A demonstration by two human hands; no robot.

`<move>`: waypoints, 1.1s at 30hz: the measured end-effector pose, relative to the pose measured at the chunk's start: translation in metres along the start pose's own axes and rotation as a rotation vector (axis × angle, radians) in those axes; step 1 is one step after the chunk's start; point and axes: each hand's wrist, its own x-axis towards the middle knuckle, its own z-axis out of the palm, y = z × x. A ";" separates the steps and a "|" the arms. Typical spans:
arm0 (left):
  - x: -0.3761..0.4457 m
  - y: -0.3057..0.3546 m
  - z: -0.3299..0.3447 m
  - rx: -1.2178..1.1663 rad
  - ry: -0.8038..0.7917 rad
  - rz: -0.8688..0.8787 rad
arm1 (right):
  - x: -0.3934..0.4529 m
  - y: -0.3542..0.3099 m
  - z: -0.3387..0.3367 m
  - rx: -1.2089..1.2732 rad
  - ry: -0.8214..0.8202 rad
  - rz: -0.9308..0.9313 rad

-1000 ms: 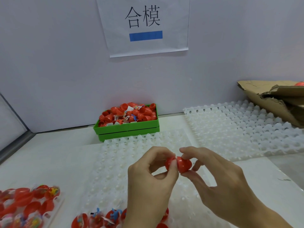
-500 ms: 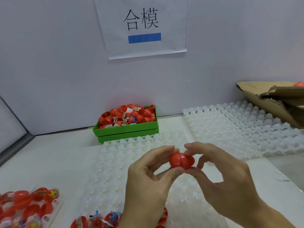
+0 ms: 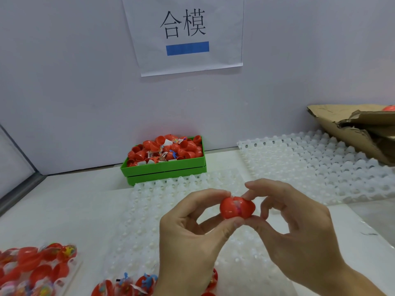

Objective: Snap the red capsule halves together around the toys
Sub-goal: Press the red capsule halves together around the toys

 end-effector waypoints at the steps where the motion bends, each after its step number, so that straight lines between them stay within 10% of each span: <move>1: 0.000 -0.001 0.000 -0.002 -0.006 0.009 | 0.000 0.000 0.000 0.002 0.005 0.002; 33: 0.001 0.001 -0.004 0.016 -0.085 -0.051 | -0.001 0.002 -0.004 0.061 -0.052 -0.019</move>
